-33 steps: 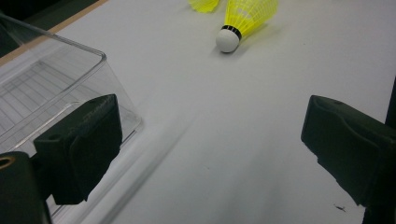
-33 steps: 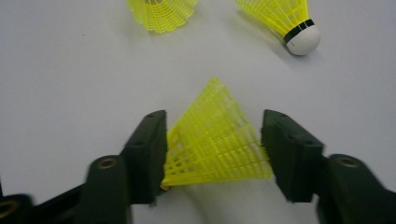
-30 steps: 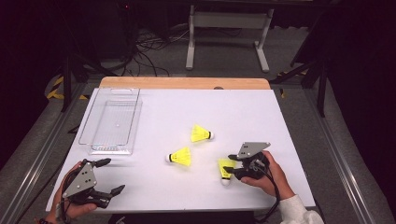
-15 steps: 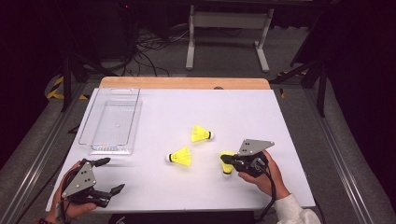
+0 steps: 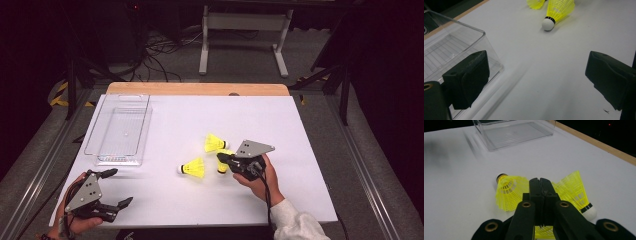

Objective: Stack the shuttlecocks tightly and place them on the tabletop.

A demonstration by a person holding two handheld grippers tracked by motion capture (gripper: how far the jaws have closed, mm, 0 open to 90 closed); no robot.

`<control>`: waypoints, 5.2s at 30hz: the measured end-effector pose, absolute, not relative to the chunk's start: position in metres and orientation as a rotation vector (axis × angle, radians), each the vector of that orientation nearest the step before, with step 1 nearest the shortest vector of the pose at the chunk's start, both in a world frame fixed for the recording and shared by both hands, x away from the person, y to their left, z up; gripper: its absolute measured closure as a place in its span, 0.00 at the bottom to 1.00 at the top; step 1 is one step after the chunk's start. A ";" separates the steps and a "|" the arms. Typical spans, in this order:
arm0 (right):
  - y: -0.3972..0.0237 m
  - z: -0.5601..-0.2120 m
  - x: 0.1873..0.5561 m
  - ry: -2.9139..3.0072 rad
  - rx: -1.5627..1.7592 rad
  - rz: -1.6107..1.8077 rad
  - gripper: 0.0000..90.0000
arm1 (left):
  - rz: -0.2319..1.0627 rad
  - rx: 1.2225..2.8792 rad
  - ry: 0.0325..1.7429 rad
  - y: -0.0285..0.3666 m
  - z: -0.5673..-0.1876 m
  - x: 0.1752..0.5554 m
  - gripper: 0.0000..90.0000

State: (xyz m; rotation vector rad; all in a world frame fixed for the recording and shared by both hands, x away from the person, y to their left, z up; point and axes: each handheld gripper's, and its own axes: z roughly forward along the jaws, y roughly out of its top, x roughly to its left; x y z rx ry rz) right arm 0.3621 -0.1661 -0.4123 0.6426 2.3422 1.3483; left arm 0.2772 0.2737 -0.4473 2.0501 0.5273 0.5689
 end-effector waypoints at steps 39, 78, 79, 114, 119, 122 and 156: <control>-0.213 -0.448 0.334 2.581 0.737 1.138 0.80 | 0.577 2.059 0.521 0.273 -0.446 0.276 0.07; -0.175 -0.443 0.340 2.517 0.562 1.140 0.99 | 0.564 2.057 0.511 0.272 -0.446 0.276 0.07; -0.175 -0.443 0.340 2.517 0.562 1.140 0.99 | 0.564 2.057 0.511 0.272 -0.446 0.276 0.07; -0.126 -0.455 0.358 2.606 0.436 1.123 0.99 | 0.554 2.066 0.503 0.271 -0.447 0.277 0.07; -0.122 -0.457 0.359 2.619 0.406 1.141 0.97 | 0.551 2.067 0.503 0.271 -0.448 0.277 0.07; -0.119 -0.458 0.360 2.628 0.403 1.149 0.93 | 0.551 2.070 0.500 0.271 -0.448 0.277 0.07; -0.121 -0.449 0.344 2.619 0.380 1.168 1.00 | 0.559 2.067 0.502 0.270 -0.446 0.275 0.08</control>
